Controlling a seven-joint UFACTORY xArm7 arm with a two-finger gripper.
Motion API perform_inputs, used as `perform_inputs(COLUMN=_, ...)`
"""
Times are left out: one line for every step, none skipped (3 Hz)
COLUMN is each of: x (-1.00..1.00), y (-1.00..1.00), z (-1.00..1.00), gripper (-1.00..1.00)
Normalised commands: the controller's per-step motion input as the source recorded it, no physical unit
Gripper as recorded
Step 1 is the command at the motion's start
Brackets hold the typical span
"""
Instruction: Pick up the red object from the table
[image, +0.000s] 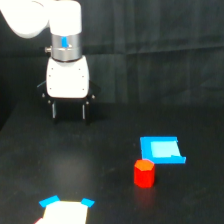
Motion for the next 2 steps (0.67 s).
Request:
perform_inputs(x=1.0, y=-0.79, z=-0.48, gripper=1.0)
perform_inputs(x=1.0, y=-0.8, z=-0.34, gripper=1.0)
